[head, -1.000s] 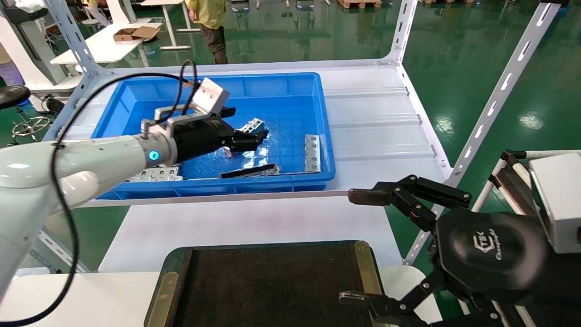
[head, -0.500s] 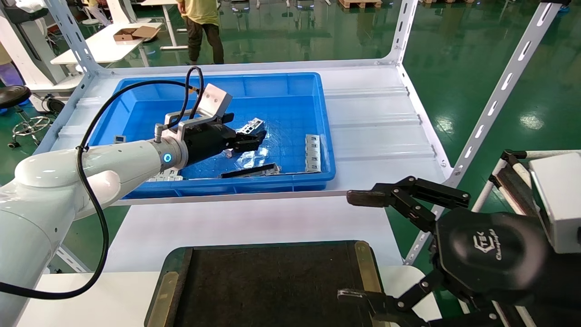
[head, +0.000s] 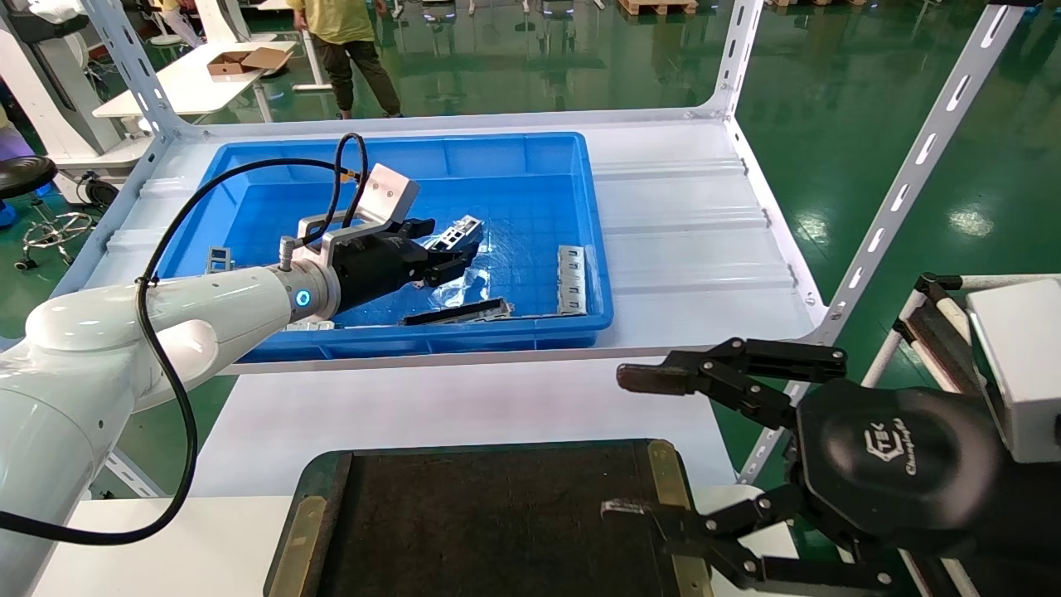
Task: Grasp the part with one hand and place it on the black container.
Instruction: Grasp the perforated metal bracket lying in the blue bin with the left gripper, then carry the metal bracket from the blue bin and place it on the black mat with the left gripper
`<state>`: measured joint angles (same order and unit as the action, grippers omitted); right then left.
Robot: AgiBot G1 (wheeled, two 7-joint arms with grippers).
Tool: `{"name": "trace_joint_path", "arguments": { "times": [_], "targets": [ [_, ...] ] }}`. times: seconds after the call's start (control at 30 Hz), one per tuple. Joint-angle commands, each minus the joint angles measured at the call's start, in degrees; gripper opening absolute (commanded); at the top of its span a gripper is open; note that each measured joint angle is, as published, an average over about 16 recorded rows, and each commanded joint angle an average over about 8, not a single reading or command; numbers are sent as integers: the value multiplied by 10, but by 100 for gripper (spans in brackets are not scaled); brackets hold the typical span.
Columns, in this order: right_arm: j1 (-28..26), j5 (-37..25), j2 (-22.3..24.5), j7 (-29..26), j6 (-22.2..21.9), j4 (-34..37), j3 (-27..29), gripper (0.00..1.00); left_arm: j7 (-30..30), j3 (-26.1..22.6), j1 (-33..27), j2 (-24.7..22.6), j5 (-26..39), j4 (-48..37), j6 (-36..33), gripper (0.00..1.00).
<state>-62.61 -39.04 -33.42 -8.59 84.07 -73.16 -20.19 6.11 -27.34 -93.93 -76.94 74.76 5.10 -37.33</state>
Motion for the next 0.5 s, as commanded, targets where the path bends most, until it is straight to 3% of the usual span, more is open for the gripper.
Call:
{"name": "trace_joint_path", "arguments": {
  "times": [0.03,0.5],
  "targets": [
    [0,0,0,0,0,0,0,0,2,0,0,0,-2,-3,0,0],
    [0,0,0,0,0,0,0,0,14,1,2,4,-9,-12,-5,0]
  ]
}}
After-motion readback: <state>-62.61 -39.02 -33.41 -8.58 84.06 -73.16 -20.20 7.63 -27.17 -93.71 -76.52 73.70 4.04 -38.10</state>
